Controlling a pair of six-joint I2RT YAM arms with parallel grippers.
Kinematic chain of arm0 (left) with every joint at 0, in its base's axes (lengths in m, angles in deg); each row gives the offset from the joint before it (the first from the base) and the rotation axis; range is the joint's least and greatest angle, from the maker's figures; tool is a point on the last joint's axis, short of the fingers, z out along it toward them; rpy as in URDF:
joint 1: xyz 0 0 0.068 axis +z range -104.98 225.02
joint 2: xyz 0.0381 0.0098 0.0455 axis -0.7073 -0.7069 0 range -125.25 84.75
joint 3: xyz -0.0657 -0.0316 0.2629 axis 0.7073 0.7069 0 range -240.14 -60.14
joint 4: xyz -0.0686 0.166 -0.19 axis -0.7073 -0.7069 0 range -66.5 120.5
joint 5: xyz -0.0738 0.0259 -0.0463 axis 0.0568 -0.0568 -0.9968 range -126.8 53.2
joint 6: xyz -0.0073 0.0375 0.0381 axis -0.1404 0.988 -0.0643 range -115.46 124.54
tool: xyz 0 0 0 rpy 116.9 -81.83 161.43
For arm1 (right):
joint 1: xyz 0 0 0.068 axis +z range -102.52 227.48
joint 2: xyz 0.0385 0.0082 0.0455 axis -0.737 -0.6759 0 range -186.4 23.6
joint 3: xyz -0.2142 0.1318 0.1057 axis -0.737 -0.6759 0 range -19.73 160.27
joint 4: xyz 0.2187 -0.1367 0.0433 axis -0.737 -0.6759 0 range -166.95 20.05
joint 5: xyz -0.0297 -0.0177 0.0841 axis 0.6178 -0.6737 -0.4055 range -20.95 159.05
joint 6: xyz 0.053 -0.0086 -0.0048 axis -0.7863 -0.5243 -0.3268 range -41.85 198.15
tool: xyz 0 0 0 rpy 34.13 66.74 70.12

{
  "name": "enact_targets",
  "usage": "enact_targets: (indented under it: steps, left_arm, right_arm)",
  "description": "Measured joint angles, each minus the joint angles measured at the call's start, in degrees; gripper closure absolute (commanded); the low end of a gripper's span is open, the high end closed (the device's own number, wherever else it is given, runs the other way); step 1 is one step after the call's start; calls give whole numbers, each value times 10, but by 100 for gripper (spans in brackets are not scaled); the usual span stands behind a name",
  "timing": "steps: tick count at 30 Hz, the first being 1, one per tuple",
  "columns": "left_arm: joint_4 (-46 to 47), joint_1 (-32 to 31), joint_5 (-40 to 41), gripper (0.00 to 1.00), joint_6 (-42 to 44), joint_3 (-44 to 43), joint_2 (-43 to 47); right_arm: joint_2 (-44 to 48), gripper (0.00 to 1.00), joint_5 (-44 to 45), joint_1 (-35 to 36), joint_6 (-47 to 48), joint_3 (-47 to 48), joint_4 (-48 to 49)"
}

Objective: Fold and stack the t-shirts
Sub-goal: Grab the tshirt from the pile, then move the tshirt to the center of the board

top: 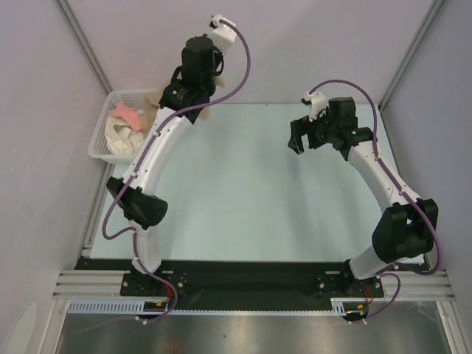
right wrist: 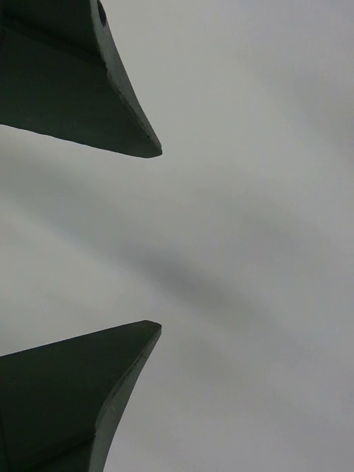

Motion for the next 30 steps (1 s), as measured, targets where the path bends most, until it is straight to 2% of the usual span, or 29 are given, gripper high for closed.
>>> enact_targets:
  steps: [3, 8, 13, 14, 16, 17, 20, 23, 26, 30]
  left_arm:
    - [14, -35, -9, 100, 2, -54, 21]
    - [32, -107, -8, 100, 20, -54, 70]
    - [50, -168, -9, 100, 52, -53, 72]
    - [51, -176, -9, 81, 57, -53, 70]
    - [55, -191, -13, 39, 73, -52, 67]
    - [58, -196, -16, 23, 77, -49, 66]
    - [66, -203, -20, 14, 68, -30, 65]
    - [56, -191, -28, 11, 31, 14, 66]
    - [-7, -148, -58, 11, -39, 70, 65]
    - [-66, -79, -109, 10, -102, 191, 71]
  right_arm:
    - [2, 0, 0, -4, 0, -1, 0]
    - [7, 0, 0, -12, 0, -2, 1]
    - [14, 0, 1, -26, 0, -10, 4]
    - [15, 0, 2, -30, 0, -11, 4]
    - [17, 0, 5, -39, 0, -13, 4]
    - [19, 0, 6, -44, 0, -15, 4]
    - [27, 0, 11, -62, 0, -19, 4]
    - [41, 0, 16, -78, 8, -23, 4]
    - [68, 2, 28, -86, 32, -47, 5]
    - [142, 5, 11, -80, 107, -127, -28]
